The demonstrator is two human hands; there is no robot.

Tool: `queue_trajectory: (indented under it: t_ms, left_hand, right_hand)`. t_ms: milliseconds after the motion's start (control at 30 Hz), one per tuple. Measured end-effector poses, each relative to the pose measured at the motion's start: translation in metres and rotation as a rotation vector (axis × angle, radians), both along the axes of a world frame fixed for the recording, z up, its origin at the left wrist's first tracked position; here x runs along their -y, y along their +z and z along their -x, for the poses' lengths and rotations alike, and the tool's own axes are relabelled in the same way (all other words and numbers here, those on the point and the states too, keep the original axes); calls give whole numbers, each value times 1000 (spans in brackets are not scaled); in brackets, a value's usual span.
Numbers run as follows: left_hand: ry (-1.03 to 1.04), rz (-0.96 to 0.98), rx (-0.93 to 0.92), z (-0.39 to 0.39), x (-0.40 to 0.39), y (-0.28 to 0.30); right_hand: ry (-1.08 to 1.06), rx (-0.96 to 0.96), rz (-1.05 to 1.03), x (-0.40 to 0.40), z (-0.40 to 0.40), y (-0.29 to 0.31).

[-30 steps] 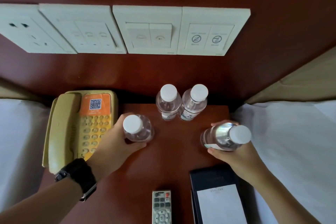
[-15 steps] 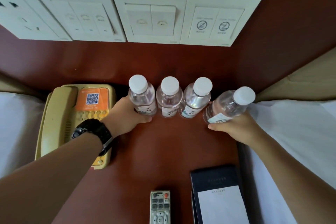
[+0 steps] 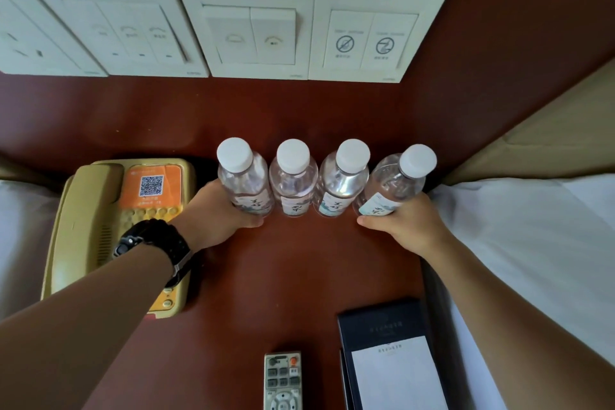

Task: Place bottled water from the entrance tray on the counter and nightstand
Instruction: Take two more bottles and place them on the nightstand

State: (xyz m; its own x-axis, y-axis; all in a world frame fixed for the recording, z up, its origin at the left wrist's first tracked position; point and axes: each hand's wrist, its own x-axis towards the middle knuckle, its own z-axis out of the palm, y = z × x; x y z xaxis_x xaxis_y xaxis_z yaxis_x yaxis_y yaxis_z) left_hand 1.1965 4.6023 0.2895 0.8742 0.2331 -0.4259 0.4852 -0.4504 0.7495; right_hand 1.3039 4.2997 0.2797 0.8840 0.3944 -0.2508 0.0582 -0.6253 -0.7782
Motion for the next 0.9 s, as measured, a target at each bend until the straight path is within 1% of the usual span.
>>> queue_trajectory:
  t_ms: [267,500,700,800,900]
  left_hand:
    - [-28,16,31,0,1,1]
    - [-50,24,74,2,2,-3]
    - [-40,46,105,2,3,-3]
    - [-40,32,120,2,4,-5]
    - [-10,61,83,2,3,-6]
  right_hand:
    - [33,-12,12,1,-2,0]
    - [41,-6,105,-4,-5,-10]
    - [63,-33,79,-1,-9,-13]
    - [66,-9,63,-1,-11,-12]
    - [85,-16,33,-1,-12,-9]
